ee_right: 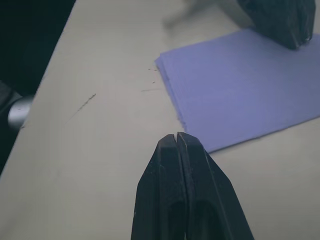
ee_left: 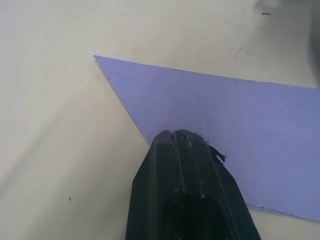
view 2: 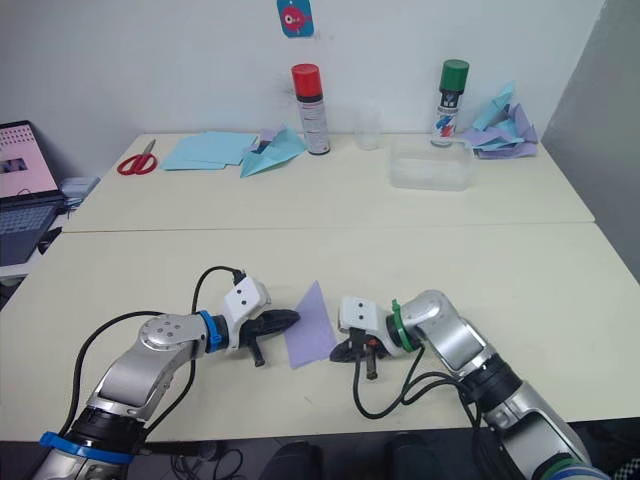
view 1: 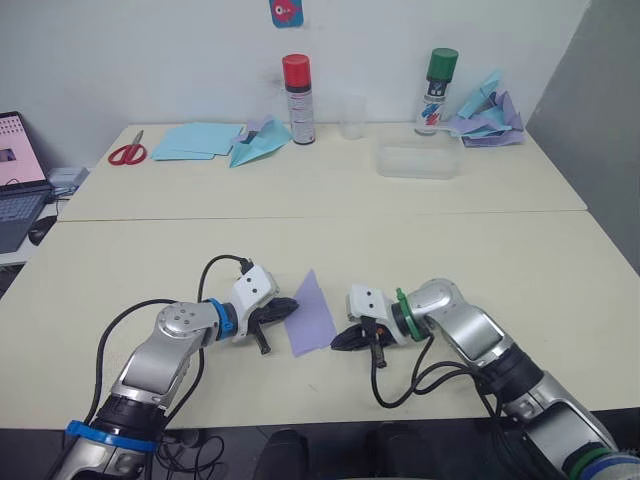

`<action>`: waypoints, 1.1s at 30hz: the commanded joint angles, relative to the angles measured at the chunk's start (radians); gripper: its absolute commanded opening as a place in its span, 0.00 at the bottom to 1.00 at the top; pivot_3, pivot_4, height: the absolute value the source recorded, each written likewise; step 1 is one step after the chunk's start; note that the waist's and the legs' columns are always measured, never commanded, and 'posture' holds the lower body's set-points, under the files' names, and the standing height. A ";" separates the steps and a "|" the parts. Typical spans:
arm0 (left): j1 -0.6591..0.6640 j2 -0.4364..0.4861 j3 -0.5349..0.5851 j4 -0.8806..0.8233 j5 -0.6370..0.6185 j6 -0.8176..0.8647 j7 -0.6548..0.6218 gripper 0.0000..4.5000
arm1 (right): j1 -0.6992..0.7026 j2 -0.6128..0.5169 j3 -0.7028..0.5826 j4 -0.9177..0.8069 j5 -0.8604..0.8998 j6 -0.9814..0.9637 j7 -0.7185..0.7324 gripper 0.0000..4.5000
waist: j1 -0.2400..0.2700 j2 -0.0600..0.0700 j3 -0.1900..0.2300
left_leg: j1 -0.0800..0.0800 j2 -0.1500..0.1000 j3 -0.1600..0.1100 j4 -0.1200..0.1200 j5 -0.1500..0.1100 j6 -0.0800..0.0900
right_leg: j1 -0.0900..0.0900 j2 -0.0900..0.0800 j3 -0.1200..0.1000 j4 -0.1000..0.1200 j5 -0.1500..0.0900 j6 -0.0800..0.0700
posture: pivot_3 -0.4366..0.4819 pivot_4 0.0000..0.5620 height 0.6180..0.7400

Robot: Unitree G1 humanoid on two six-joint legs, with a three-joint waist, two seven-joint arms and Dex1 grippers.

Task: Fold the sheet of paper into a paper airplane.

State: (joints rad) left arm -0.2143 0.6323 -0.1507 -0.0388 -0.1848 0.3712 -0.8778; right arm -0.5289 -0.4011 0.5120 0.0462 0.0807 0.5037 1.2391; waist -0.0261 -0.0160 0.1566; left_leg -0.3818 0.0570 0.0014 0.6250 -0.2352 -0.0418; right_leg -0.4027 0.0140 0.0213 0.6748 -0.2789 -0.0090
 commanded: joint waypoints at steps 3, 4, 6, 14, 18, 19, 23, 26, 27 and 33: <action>0.031 -0.005 -0.053 0.061 0.046 0.025 -0.001 0.00 | -0.027 0.116 -0.157 0.000 0.162 0.114 -0.080 0.00 | 0.000 -0.001 0.002 | -0.002 0.000 0.000 0.000 0.000 0.000 | 0.002 0.000 0.000 0.000 0.002 0.004 | 0.48 0.27 1.00; 0.033 -0.004 -0.053 0.060 0.047 0.023 -0.002 0.00 | -0.043 0.154 -0.190 0.032 0.165 0.107 -0.136 0.00 | 0.000 -0.001 0.001 | -0.002 0.000 0.000 0.000 0.000 0.000 | 0.002 0.000 0.000 0.001 0.002 0.004 | 0.48 0.27 1.00; 0.035 -0.003 -0.056 0.058 0.051 0.018 -0.004 0.00 | -0.070 0.223 -0.239 0.105 0.157 0.089 -0.239 0.00 | 0.000 -0.001 0.002 | -0.002 0.001 -0.001 0.000 0.000 0.000 | 0.001 0.000 0.000 0.002 0.002 0.004 | 0.48 0.27 1.00; 0.039 -0.001 -0.058 0.047 0.053 0.023 -0.011 0.00 | -0.117 0.259 -0.141 0.333 -0.019 -0.063 -0.383 0.00 | 0.001 0.000 0.002 | -0.006 0.000 0.001 0.000 0.000 0.000 | -0.001 -0.001 0.000 0.000 0.002 0.003 | 0.48 0.27 1.00; 0.043 0.001 -0.059 0.041 0.053 0.027 -0.013 0.00 | -0.126 0.297 -0.165 0.406 -0.025 -0.071 -0.451 0.00 | -0.002 -0.001 0.001 | -0.003 0.001 0.001 0.000 0.000 0.000 | 0.000 0.000 0.000 0.001 0.003 0.005 | 0.48 0.27 1.00; 0.045 0.002 -0.060 0.040 0.053 0.028 -0.015 0.00 | -0.134 0.312 -0.181 0.422 -0.019 -0.069 -0.476 0.00 | -0.003 -0.001 0.001 | -0.001 0.002 0.001 0.000 0.000 0.000 | 0.000 0.000 0.001 0.002 0.003 0.005 | 0.48 0.27 1.00; 0.053 0.005 -0.067 0.035 0.060 0.031 -0.025 0.00 | -0.174 0.364 -0.246 0.478 0.004 -0.058 -0.543 0.00 | -0.003 0.000 0.001 | 0.001 0.004 0.000 0.000 0.000 0.000 | -0.001 0.000 0.000 0.004 0.000 0.000 | 0.48 0.27 1.00; 0.056 0.006 -0.070 0.034 0.066 0.029 -0.029 0.00 | -0.197 0.376 -0.252 0.498 0.006 -0.061 -0.540 0.00 | -0.003 0.000 0.001 | 0.001 0.004 0.001 0.000 0.000 0.000 | -0.001 0.000 0.000 0.005 0.001 0.000 | 0.48 0.27 1.00; 0.057 0.006 -0.070 0.034 0.067 0.029 -0.029 0.00 | -0.204 0.376 -0.249 0.508 0.002 -0.067 -0.541 0.00 | -0.003 0.000 0.001 | 0.000 0.004 0.001 0.000 0.000 0.000 | 0.000 0.000 0.000 0.005 0.002 0.002 | 0.48 0.27 1.00; 0.059 0.008 -0.071 0.030 0.069 0.034 -0.037 0.00 | -0.250 0.395 -0.259 0.605 -0.014 -0.099 -0.577 0.00 | -0.004 0.000 0.001 | -0.002 0.003 0.003 0.000 0.000 0.000 | 0.000 0.001 0.002 0.004 0.002 0.002 | 0.48 0.27 1.00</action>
State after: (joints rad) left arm -0.2022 0.6399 -0.1478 -0.0526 -0.1525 0.3633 -0.8963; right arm -0.7606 -0.0072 0.2684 0.6102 0.0917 0.4110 0.7085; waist -0.0300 -0.0164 0.1575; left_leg -0.3832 0.0602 0.0048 0.6251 -0.2349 -0.0414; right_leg -0.4029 0.0145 0.0233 0.6786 -0.2771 -0.0064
